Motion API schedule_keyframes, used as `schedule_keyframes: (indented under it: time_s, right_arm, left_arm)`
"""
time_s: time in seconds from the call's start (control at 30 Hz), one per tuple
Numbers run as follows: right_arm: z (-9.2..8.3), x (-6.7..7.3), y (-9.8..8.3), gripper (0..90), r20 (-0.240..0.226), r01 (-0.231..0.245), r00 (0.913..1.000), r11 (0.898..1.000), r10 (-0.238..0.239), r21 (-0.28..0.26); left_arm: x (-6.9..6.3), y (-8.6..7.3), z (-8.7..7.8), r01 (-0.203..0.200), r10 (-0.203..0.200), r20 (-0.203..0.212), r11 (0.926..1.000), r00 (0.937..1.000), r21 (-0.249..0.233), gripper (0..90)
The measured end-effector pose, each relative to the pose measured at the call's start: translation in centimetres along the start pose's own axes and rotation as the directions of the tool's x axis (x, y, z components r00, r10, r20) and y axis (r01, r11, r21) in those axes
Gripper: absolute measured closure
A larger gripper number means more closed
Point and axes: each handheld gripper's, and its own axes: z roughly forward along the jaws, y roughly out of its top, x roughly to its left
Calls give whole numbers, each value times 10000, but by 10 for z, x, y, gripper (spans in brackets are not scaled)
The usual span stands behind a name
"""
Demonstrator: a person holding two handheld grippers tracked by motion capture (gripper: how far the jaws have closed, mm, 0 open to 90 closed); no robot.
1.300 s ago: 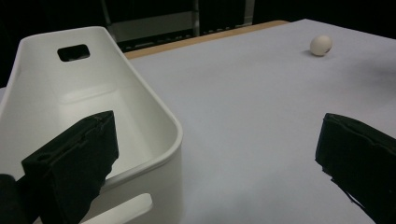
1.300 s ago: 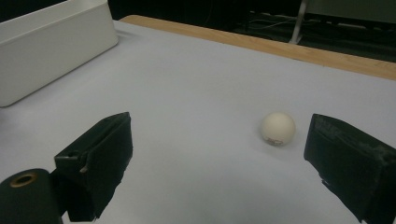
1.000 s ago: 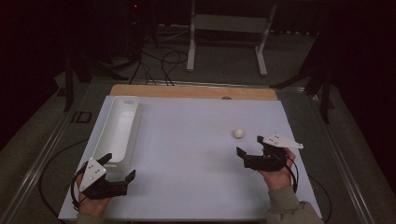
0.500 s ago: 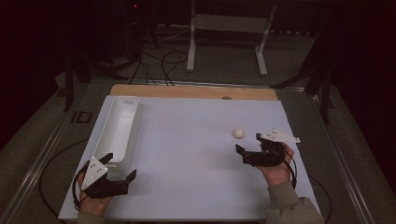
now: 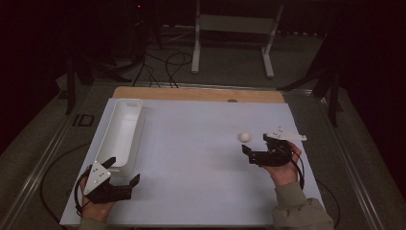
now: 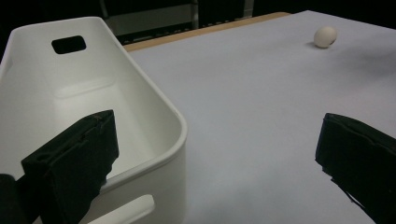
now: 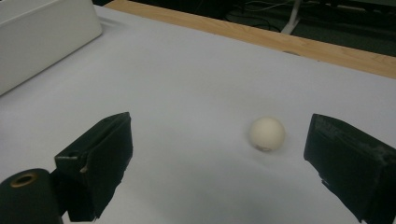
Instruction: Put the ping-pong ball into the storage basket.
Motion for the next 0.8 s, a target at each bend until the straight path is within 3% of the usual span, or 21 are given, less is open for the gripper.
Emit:
schedule_keyframes:
  time_s: [0.8]
  right_arm:
    - [10, -11, 25, 77, 234, 67, 9997, 9993, -75, 360]
  left_arm:
    - [-1, 0, 0, -71, 71, -45, 10000, 10000, 8, 0]
